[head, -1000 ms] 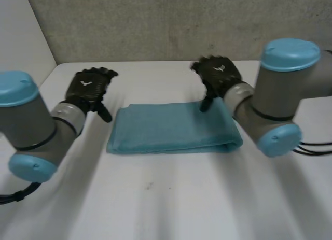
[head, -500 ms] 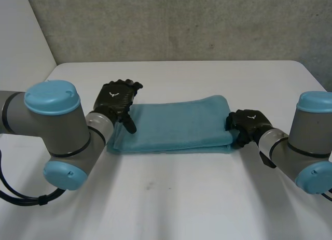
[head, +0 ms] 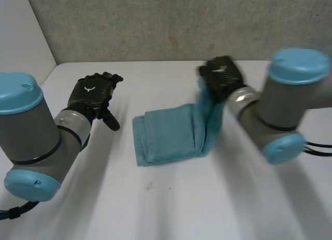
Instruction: Fold the laundry
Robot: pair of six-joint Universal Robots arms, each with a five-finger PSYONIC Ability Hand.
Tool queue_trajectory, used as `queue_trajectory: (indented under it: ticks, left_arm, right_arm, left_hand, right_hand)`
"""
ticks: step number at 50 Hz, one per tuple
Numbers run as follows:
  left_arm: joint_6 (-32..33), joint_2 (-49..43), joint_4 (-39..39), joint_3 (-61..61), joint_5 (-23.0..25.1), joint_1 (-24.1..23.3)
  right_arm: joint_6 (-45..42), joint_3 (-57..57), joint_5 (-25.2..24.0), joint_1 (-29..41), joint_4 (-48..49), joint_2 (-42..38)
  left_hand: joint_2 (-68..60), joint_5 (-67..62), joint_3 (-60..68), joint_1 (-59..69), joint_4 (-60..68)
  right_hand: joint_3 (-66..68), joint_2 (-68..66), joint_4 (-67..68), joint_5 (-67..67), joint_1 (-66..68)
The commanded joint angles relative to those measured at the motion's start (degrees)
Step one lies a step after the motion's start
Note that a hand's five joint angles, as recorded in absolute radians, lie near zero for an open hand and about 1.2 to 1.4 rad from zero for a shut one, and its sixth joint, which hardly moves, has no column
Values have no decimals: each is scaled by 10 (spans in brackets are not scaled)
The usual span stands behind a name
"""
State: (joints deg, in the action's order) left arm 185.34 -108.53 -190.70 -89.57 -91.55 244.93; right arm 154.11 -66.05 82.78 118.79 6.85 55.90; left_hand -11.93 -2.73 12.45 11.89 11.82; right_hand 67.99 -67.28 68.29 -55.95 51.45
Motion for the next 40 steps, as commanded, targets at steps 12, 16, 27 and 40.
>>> queue_trajectory:
  ticks: [12,16,27,40]
  left_arm:
    - [-4,11,-3,10,1,13]
    - [-13,-2,-2,42,1,7]
    - [-47,-124,19,186,2,-68]
    - [-69,-229,92,220,-11,-92]
  right_arm:
    - [-10,49,-55,158,-45,-111]
    - [5,49,-19,146,-45,-59]
    - [240,45,-1,46,-55,-1]
    - [269,88,-47,-8,-132,-98]
  left_hand:
    - [19,27,-24,-19,-18]
    - [19,27,-24,-19,-18]
    - [15,23,-21,-15,-14]
    - [12,20,-17,-12,-11]
  right_hand:
    - [-327,320,-330,307,-162]
    - [-549,542,-552,528,-383]
    - [-580,573,-583,559,-414]
    - [-580,573,-583,559,-414]
